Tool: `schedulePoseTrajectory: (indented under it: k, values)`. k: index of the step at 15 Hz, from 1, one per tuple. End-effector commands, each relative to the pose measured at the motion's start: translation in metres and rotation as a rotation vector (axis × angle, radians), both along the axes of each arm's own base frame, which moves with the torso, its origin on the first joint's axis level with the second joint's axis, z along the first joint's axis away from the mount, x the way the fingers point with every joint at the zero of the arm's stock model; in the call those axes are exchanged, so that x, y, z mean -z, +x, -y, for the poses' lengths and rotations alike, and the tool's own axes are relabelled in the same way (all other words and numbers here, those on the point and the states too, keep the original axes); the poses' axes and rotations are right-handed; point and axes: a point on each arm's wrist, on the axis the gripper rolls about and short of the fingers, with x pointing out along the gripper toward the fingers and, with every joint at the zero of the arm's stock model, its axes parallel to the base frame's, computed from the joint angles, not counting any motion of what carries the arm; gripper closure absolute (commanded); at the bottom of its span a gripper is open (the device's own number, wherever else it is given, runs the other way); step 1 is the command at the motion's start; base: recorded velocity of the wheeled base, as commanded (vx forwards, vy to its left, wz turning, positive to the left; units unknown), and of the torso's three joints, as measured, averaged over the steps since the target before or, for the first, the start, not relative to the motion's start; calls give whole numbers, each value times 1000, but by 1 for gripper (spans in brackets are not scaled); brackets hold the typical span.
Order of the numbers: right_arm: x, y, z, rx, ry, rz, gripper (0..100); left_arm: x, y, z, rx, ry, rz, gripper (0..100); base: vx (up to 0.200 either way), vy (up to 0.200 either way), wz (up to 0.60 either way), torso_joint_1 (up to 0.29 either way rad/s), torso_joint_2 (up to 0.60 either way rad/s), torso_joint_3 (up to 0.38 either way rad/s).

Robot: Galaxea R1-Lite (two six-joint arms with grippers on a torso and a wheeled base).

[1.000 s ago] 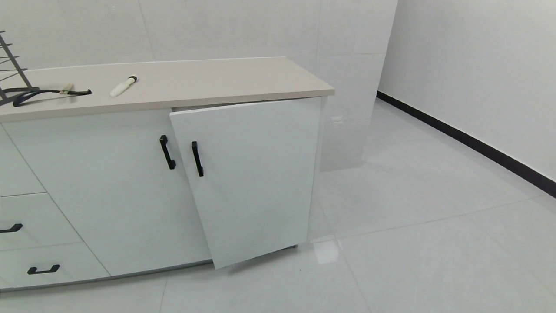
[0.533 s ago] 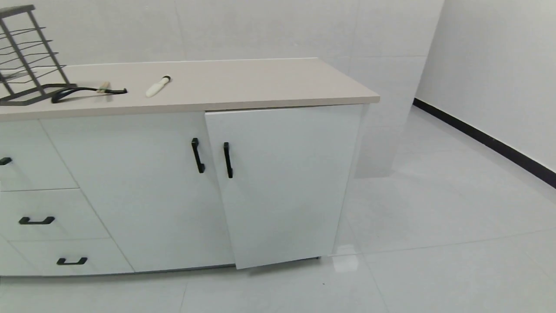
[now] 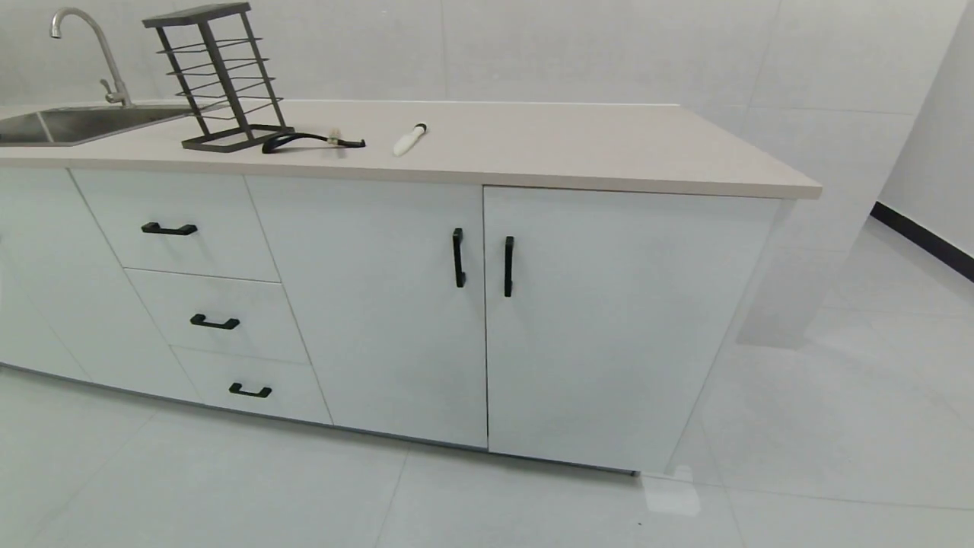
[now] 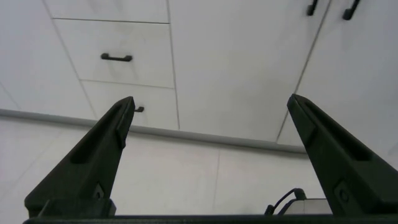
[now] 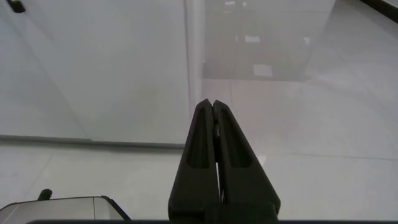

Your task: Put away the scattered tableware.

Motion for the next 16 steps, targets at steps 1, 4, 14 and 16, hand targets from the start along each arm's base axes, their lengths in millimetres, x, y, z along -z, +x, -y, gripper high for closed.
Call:
schedulePoseTrajectory:
  k: [1,4,14,16]
  values:
    - [0,0,0,0,0,-5,100,0,0,0,1,0,1,0,0,200,0,2,-2,2]
    - [0,0,0,0,0,-5,100,0,0,0,1,0,1,0,0,200,0,2,6,2]
    - [0,1,0,0,0,-7,100,0,0,0,0,0,1,0,140,200,0,4,0,3]
    - [0,1,0,0,0,-7,100,0,0,0,1,0,1,0,0,200,0,7,0,0]
